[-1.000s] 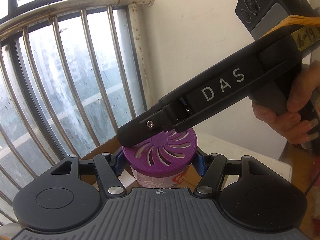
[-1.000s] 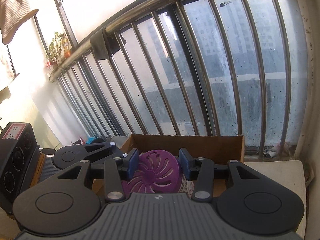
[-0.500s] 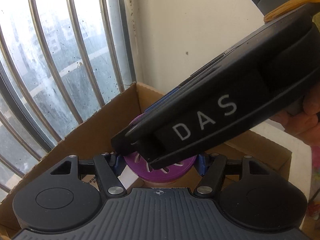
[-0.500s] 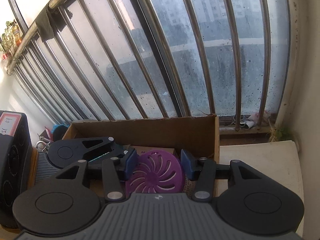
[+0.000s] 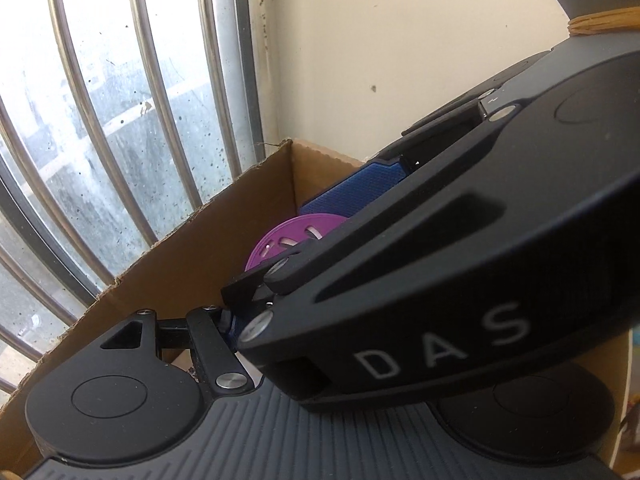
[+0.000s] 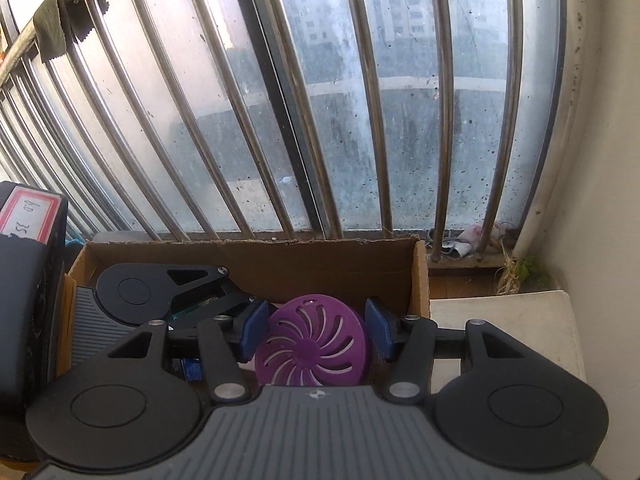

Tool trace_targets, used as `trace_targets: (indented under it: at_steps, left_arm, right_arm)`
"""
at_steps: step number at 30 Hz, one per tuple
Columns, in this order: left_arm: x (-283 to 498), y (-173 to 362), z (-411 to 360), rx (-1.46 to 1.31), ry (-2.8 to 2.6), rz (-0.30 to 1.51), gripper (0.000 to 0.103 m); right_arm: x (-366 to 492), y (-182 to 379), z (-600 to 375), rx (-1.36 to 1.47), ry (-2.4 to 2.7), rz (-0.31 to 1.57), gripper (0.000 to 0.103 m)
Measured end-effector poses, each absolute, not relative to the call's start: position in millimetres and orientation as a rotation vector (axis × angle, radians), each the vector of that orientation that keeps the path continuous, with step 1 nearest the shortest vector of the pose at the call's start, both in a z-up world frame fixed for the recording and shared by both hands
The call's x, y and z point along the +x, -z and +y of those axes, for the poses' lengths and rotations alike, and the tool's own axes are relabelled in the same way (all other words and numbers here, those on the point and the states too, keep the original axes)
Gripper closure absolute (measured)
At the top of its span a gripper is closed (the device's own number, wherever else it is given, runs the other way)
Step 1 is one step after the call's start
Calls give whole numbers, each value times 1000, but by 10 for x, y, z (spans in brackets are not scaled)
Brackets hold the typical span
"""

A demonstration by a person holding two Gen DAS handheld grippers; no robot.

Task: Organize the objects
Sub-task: 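Lift the purple jar with the left gripper and carry it over the box, then lower the purple jar into the box and open the left gripper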

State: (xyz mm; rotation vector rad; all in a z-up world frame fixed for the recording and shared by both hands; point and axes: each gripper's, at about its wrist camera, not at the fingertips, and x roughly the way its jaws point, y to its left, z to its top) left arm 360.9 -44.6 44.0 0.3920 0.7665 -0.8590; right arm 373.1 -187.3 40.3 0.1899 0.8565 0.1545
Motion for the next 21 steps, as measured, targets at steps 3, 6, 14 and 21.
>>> trace_targets:
  at_steps: [3, 6, 14, 21]
  left_arm:
    - [3597, -452, -388, 359, 829, 764, 38]
    - [3550, -454, -408, 369, 841, 747, 38]
    - [3440, -365, -463, 367, 844, 682, 38]
    - [3415, -204, -392, 326, 833, 712, 35]
  right_arm:
    - [3658, -444, -1949, 278, -176, 826, 29]
    - [3611, -490, -1958, 251, -157, 815, 26]
    - [3514, -526, -2008, 183, -153, 819, 46]
    - [3500, -517, -1897, 83, -137, 802, 52]
